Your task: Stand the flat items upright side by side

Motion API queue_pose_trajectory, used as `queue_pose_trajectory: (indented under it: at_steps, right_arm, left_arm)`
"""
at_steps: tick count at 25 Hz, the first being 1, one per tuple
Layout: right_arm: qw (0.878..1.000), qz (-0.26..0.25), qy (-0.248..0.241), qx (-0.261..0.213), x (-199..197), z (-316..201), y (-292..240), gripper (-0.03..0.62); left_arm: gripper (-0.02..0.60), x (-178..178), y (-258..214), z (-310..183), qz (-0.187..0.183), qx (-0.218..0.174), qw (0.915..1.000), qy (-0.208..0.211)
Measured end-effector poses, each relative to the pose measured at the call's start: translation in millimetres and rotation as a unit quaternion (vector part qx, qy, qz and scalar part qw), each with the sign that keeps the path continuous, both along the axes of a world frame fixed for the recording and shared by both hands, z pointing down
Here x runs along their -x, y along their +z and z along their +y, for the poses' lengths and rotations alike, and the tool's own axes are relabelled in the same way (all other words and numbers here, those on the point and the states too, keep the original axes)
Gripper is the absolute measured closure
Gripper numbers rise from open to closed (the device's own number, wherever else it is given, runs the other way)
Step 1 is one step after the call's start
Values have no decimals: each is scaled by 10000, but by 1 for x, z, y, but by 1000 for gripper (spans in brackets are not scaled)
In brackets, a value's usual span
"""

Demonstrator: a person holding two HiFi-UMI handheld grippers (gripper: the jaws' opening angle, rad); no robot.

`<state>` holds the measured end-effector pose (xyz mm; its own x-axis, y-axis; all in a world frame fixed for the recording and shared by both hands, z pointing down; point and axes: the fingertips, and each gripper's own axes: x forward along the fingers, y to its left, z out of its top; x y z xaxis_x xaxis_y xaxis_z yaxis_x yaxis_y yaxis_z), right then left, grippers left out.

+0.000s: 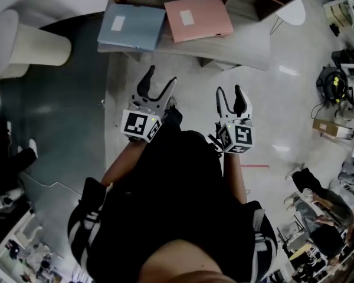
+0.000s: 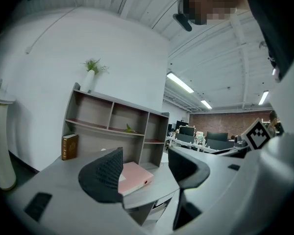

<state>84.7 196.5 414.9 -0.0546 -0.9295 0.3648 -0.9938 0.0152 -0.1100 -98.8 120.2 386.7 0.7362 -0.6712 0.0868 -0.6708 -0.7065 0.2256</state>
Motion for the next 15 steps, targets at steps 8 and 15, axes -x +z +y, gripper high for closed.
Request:
queue_pose_trajectory:
  at_steps: [8, 15]
  right_arm:
    - [9997, -94, -112, 193, -5, -63, 14, 338]
    - [9991, -124, -221, 353, -26, -97, 31, 337]
  left_arm:
    - [301, -7, 20, -51, -57, 150, 9999, 15]
    - [301, -22, 45, -68, -109, 523, 9985, -105]
